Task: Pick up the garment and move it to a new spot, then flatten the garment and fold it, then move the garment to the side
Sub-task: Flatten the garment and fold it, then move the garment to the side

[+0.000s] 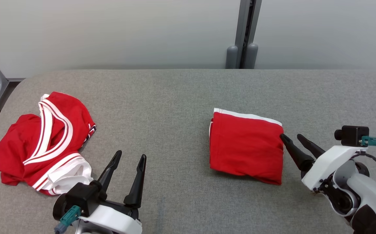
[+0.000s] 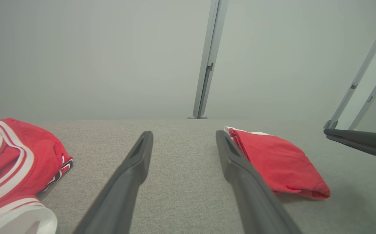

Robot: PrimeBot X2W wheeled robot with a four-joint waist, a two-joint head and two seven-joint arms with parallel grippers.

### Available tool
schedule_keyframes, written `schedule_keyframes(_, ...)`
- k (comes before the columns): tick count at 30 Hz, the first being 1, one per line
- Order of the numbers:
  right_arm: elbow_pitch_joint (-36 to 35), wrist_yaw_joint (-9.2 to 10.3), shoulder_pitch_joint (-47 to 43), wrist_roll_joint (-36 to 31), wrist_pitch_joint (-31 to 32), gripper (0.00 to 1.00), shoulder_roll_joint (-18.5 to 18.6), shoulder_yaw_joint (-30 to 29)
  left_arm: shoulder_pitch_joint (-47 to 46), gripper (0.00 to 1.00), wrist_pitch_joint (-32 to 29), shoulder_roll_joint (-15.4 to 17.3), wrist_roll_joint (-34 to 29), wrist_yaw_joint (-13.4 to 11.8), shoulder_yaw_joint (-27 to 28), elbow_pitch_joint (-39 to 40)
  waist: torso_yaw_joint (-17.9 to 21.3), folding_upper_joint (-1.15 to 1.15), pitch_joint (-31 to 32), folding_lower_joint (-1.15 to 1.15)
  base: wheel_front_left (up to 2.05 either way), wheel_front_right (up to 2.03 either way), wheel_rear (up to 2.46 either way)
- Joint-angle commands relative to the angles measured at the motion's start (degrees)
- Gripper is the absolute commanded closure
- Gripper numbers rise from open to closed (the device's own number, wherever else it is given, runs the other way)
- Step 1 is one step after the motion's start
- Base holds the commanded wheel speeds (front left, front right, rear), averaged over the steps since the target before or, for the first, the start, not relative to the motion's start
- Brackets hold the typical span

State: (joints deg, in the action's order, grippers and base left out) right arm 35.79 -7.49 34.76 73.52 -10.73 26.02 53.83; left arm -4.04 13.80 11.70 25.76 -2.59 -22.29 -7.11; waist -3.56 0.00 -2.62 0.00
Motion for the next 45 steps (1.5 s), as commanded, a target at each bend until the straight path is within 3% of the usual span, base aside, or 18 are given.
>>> schedule_keyframes(1,0.81,-0.02,0.79,0.59,1.04,0.0,0.07,-0.71,-0.84,0.0,-0.01,0.23,-0.27,-0.15,0.06,0.23,-0.26,0.0,-0.38,0.0,0.0,0.0,0.0)
schedule_keyframes(11,8.35,-0.02,5.18,5.19,12.69,0.0,-0.74,-2.72,-2.01,0.0,0.14,-0.24,0.0,-0.13,-0.44,-0.27,-3.22,0.0,-2.23,0.0,0.0,0.0,0.0)
schedule_keyframes(23,18.56,0.0,3.3,14.28,27.81,0.0,-2.25,-5.09,-2.86,0.0,0.69,-0.85,0.24,0.27,-0.95,-1.43,-6.55,0.0,-4.39,0.0,0.0,0.0,0.0)
schedule_keyframes(32,18.81,0.0,3.3,17.41,29.55,0.0,-3.38,-7.41,-3.87,0.0,0.9,-0.95,-0.06,0.13,-1.1,-1.62,-7.08,0.0,-5.27,0.0,0.0,0.0,0.0)
schedule_keyframes(33,18.87,0.0,3.26,17.45,29.59,0.1,-3.46,-7.45,-3.89,0.0,0.92,-0.95,-0.08,0.1,-1.13,-1.65,-7.12,0.0,-5.27,0.0,0.0,0.0,0.0)
schedule_keyframes(35,18.46,0.0,3.43,17.32,28.35,0.82,-3.38,-7.77,-3.79,0.0,0.93,-0.97,-0.1,0.04,-1.21,-1.76,-7.16,0.0,-5.26,0.0,0.0,0.0,0.0)
schedule_keyframes(36,18.23,0.0,3.37,17.19,28.09,1.0,-3.29,-7.84,-3.73,0.0,0.94,-0.99,-0.07,0.05,-1.23,-1.85,-7.18,0.0,-5.23,0.0,0.0,0.0,0.0)
schedule_keyframes(45,15.18,-0.02,3.49,15.48,25.54,1.0,-1.57,-7.84,-3.43,0.0,1.09,-1.13,0.21,0.0,-1.2,-2.15,-6.67,0.0,-4.46,0.0,0.0,0.0,0.0)
